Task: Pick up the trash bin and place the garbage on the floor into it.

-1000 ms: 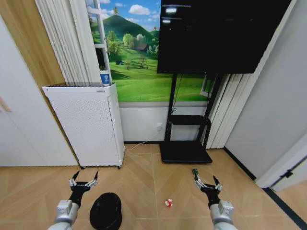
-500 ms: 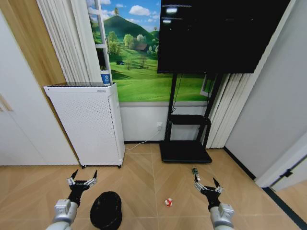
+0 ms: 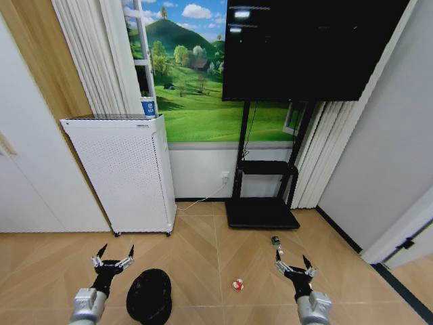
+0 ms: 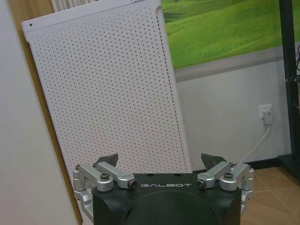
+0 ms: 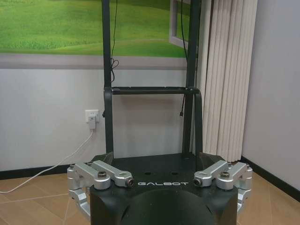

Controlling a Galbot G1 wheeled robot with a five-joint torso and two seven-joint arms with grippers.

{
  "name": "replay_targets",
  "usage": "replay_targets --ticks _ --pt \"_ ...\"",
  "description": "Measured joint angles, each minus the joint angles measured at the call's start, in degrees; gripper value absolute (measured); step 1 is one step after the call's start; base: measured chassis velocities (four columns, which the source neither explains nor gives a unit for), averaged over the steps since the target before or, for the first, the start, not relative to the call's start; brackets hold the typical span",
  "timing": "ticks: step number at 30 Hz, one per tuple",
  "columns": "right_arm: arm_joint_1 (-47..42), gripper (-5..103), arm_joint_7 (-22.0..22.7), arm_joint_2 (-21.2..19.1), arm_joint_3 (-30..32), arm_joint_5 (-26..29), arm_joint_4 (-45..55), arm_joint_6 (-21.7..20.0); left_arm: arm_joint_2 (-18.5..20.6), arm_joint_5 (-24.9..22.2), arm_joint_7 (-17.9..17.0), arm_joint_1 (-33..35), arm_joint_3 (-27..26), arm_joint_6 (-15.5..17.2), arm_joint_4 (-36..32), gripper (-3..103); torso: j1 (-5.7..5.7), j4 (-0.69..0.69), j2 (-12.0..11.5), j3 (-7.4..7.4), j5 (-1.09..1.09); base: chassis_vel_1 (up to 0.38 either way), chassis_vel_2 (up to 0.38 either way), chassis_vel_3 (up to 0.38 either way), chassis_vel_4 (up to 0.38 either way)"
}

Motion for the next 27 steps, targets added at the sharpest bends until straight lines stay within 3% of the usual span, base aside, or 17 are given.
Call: replay_targets --ticks 25,27 --pt "-0.40 100 1.44 1.39 -0.18 -1.27 -2.09 0.63 -1.50 1.15 1.53 -0.06 1.09 -1.81 3.10 98 -2.63 0.00 -6.44 -3.82 0.00 0.000 0.000 0.000 0.000" --pt "-0.24 100 1.52 1.43 -0.32 -1.35 -2.49 0.73 -1.67 1.29 1.54 -0.09 1.09 -1.85 3.20 98 -3.20 0.00 -7.88 -4.68 0.00 0.000 0.000 0.000 0.000"
